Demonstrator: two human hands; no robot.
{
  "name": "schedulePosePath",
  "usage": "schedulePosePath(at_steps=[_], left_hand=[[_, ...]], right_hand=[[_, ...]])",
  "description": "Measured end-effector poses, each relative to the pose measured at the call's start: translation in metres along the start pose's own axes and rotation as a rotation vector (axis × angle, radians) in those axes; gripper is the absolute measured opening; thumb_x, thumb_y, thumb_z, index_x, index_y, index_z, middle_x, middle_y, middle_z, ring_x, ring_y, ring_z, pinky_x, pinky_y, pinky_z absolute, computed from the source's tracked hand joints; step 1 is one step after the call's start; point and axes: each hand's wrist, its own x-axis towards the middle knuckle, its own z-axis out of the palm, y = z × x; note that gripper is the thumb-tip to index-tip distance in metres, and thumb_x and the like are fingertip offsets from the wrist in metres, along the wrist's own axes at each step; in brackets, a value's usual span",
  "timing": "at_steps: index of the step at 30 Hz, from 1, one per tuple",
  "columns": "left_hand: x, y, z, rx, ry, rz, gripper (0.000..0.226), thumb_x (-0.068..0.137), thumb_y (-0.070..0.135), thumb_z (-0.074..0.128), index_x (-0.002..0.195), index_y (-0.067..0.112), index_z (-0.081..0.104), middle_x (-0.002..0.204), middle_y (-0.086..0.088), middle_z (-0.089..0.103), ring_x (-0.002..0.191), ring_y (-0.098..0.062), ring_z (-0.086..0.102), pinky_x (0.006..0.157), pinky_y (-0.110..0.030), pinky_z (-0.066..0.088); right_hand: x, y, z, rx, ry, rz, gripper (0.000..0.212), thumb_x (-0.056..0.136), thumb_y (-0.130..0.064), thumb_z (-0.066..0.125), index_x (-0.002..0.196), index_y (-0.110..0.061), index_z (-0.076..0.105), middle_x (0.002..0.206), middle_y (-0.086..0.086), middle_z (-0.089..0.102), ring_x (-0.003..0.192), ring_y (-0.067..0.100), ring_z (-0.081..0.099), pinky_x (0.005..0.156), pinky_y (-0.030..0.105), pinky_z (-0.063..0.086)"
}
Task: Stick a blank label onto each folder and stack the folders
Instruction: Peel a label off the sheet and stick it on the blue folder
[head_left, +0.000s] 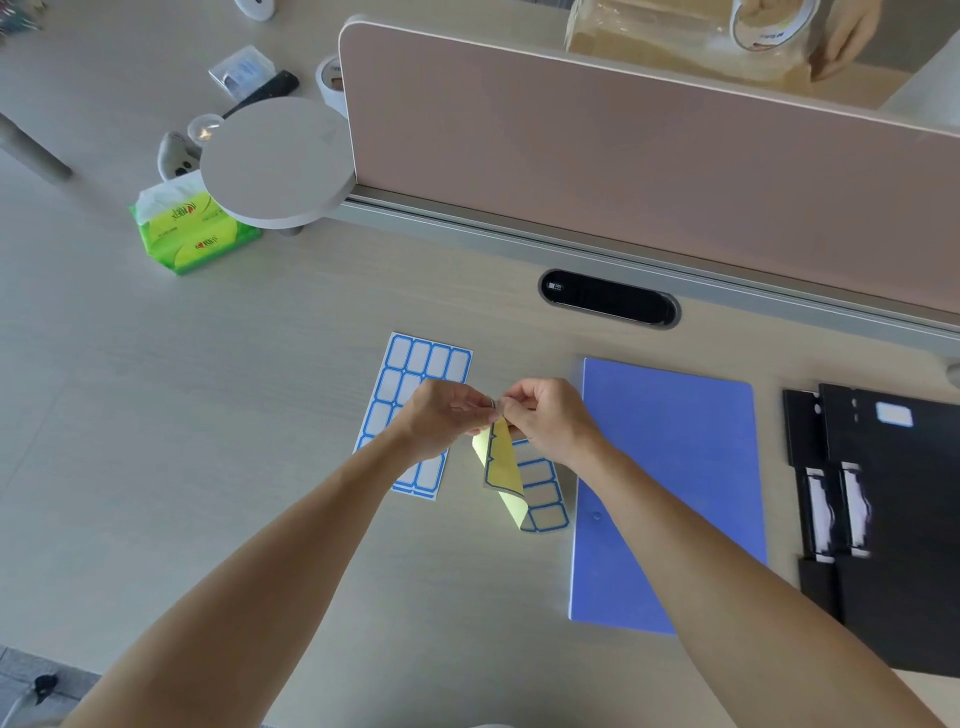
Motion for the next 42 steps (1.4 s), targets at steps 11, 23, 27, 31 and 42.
schedulePosePath(at_steps=[11,23,27,31,42], left_hand=[[-0.006,0.002,-0.018,-0.241,-0.086,-0.146,0.009,0.09,0.006,0.068,0.081,0.005,0.068,0.07,-0.005,0.062,0.071,-0.017,0.064,0.092,-0.042,0.057],[-0.012,-0.022,-0.058,-0.066,0.078,-0.347,0.006,0.093,0.01,0.064,0.094,0.004,0.063,0.078,-0.012,0.064,0.068,-0.019,0.064,0.074,-0.031,0.055],[-0.011,-0.03,-0.065,0.362,0.29,-0.354,0.027,0.091,0.036,0.06,0.113,0.021,0.058,0.103,-0.003,0.067,0.09,-0.025,0.068,0.083,-0.033,0.053],[-0.016,-0.005,-0.053,0.415,0.291,-0.282,0.019,0.092,0.041,0.056,0.103,0.027,0.06,0.102,0.001,0.065,0.089,-0.024,0.065,0.08,-0.032,0.051],[-0.053,0.049,-0.009,-0.475,-0.195,-0.285,0.031,0.09,0.034,0.066,0.1,0.004,0.07,0.094,-0.012,0.076,0.086,-0.026,0.068,0.083,-0.034,0.056]], right_hand=[[0.002,-0.003,0.002,0.26,0.115,0.109,0.017,0.096,-0.014,0.056,0.083,-0.013,0.067,0.084,0.01,0.075,0.084,0.023,0.073,0.081,0.037,0.06],[-0.012,-0.006,-0.013,0.768,0.309,0.257,0.012,0.095,-0.01,0.056,0.089,-0.004,0.064,0.082,0.013,0.07,0.077,0.021,0.069,0.08,0.035,0.058],[-0.024,-0.012,-0.014,0.689,0.324,0.195,0.012,0.096,-0.013,0.056,0.091,-0.007,0.065,0.082,0.009,0.07,0.068,0.018,0.068,0.074,0.033,0.059],[-0.035,-0.016,-0.01,0.466,0.323,0.052,0.015,0.097,-0.013,0.054,0.086,-0.011,0.064,0.084,0.01,0.072,0.076,0.02,0.072,0.073,0.032,0.06],[-0.079,-0.023,-0.005,-0.354,0.345,-0.446,0.012,0.094,-0.017,0.06,0.092,-0.011,0.069,0.089,-0.001,0.069,0.081,0.015,0.066,0.074,0.035,0.054]])
